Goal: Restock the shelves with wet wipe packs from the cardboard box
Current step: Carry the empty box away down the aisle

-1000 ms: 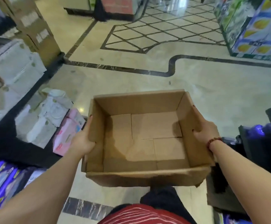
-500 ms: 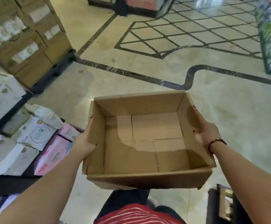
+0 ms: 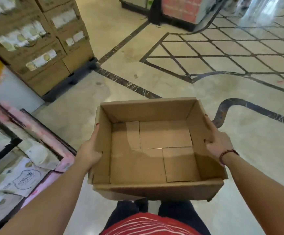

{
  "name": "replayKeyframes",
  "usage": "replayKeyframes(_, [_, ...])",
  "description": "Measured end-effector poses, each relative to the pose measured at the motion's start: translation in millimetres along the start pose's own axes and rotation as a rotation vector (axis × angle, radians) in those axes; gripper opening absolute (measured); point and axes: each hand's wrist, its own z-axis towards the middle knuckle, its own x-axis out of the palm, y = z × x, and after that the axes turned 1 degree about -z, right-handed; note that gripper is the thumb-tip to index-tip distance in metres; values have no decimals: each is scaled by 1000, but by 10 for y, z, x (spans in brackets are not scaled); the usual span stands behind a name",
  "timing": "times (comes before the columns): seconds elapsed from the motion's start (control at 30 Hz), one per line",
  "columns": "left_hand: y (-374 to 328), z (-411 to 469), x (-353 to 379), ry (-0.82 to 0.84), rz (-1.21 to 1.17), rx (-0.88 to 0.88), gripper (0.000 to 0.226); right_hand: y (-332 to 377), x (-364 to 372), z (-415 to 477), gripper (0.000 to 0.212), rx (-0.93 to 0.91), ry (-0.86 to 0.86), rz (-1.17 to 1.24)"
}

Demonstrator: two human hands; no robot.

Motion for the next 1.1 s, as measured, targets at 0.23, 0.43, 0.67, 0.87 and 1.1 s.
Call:
replayKeyframes(0.23, [-259,750,59,-128,-71,-201,108,506,-87,1905,95,-232,132,-72])
replayKeyframes(0.43, [-461,1144,-11,-326,-144,-359,95,1234,-75,3292,97,-458,260,-145])
replayKeyframes(0.67, [-368,1492,-183,-461,-222,-590,95,2440,400,4332,100,-737,362,-196])
replayKeyframes(0.87, [-58,1960,-431,-503,-316,-788,94,3562,971,4896,101,-893,427,-272])
replayKeyframes(1.1, [178,2290,-769,-623,-437,-953,95,4854,1455,5286,101,-1082,538,-396])
